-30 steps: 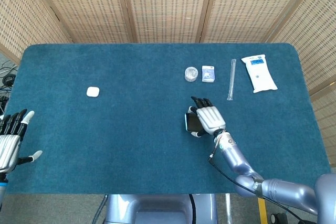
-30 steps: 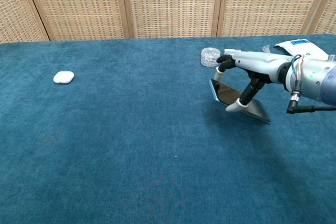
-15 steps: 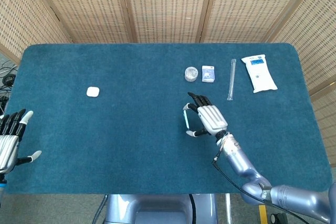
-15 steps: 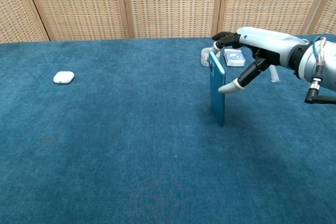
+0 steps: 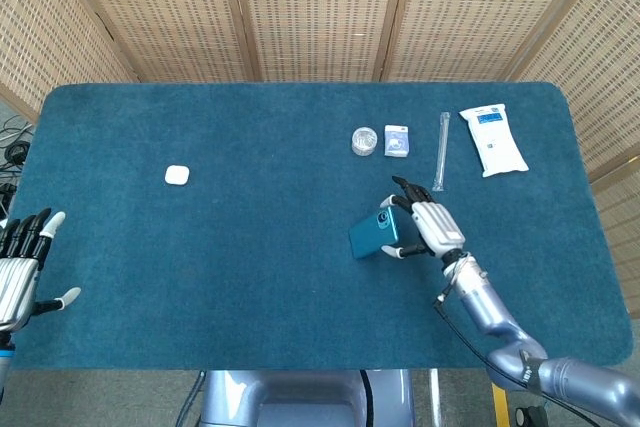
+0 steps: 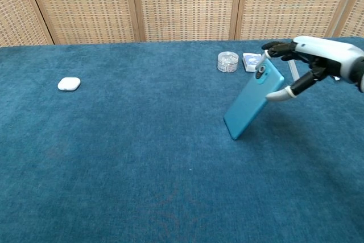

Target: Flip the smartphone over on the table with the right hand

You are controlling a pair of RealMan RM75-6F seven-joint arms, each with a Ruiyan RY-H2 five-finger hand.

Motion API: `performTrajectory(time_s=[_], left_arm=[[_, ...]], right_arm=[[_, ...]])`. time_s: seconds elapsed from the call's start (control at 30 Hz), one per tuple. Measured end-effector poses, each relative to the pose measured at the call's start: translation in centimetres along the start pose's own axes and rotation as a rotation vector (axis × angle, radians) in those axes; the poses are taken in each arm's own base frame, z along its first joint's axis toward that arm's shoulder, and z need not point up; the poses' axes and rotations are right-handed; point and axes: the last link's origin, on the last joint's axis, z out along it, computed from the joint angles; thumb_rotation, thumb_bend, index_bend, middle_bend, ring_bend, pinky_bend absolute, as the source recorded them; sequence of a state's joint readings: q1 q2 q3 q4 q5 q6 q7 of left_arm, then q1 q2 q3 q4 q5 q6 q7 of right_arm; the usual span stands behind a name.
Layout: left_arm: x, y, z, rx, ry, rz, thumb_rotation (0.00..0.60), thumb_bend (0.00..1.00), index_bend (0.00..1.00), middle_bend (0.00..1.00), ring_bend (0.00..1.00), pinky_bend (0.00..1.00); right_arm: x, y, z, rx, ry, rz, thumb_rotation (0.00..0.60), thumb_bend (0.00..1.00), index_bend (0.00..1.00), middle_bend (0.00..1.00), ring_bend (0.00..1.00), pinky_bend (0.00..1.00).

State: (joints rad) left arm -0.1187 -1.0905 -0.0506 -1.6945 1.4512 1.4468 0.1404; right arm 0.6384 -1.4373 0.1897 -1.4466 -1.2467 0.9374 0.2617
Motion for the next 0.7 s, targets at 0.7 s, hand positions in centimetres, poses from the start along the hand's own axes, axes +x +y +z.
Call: performTrajectory(time_s=[0.7], left_arm=[[0.4,0.6,-1.1,-0.045,0.029,0.001,0.600,0.00,0.00,0.00,0.00,0.00]], right_arm=[[7.0,4.4,-10.7,0.030,0.191,-0.252,0.600,0.18,0.00,0.00,0.00,0.00]])
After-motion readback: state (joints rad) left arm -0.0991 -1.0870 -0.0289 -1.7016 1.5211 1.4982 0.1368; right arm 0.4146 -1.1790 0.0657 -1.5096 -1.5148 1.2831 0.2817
